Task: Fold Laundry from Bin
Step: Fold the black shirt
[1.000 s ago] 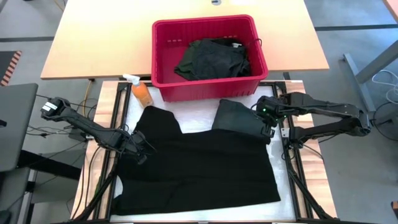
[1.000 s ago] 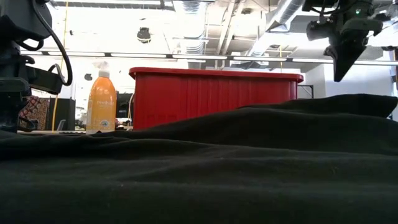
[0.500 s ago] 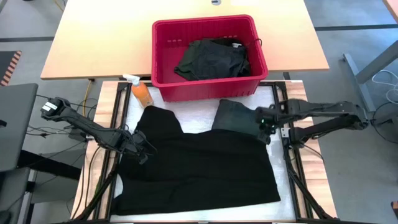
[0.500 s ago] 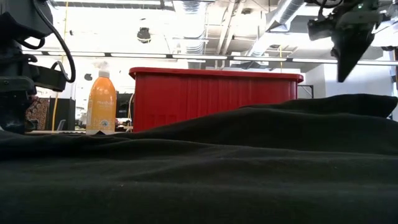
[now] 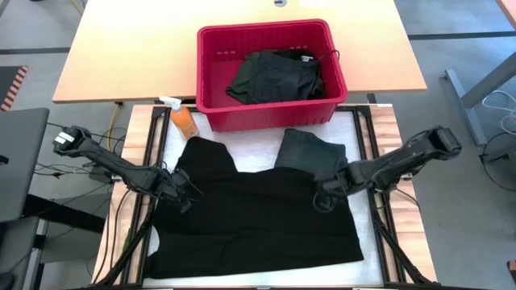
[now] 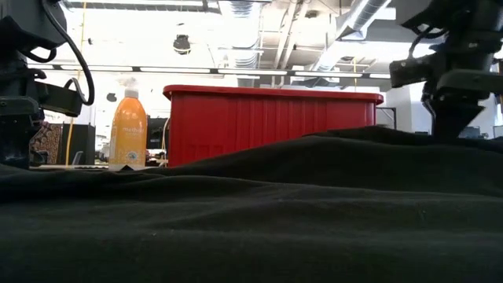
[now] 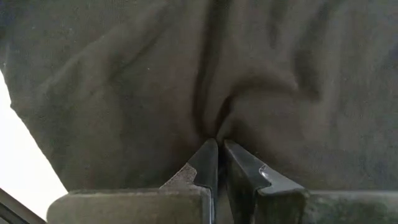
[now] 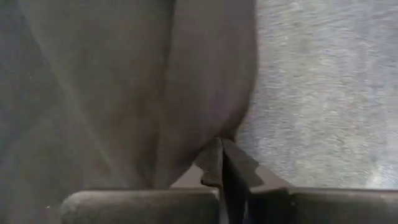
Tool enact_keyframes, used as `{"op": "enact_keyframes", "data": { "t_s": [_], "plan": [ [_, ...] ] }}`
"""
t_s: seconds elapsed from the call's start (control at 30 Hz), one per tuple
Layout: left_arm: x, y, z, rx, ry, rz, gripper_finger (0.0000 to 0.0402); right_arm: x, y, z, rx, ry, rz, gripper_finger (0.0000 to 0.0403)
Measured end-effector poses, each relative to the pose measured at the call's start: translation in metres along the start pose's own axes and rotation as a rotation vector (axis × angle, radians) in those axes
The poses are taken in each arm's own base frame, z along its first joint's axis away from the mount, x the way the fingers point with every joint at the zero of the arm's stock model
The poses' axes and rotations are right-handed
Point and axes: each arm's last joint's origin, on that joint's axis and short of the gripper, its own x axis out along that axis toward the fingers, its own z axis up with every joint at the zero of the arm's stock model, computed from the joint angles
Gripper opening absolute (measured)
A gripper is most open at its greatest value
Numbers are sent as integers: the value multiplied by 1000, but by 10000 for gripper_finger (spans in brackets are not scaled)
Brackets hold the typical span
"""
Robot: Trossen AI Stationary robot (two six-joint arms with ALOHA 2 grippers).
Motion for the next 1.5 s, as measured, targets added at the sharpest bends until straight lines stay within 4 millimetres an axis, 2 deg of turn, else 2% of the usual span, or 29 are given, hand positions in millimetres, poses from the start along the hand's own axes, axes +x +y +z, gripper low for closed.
{"op": "enact_keyframes", "data": {
  "t_s": [0.1, 0.23, 0.4, 0.57, 0.8, 1.0, 1.27, 1.37, 1.5],
  "plan": [
    [0, 0, 0, -2, 0, 0, 11, 3, 13, -6, -39, 20, 27, 19],
    [0, 0, 0, -2, -1, 0, 11, 3, 26, -16, -108, 61, 66, 39],
    [0, 0, 0, -6, 1, -1, 11, -14, 29, -19, -141, 49, 100, 56],
    [0, 0, 0, -12, 8, -4, 11, -40, 13, -16, -79, 32, 98, 58],
    [0, 0, 0, -17, 8, -4, 11, -54, -15, -20, 26, 143, 149, 71],
    [0, 0, 0, -17, 8, -4, 11, -51, -15, -24, 50, 203, 187, 144],
    [0, 0, 0, -9, 8, -4, 11, -30, -8, -33, 12, 374, 156, 261],
    [0, 0, 0, -9, 8, -4, 11, -27, -8, -33, -17, 393, 145, 278],
    [0, 0, 0, -9, 8, -4, 11, -26, -7, -33, -47, 389, 149, 276]
  ]
}}
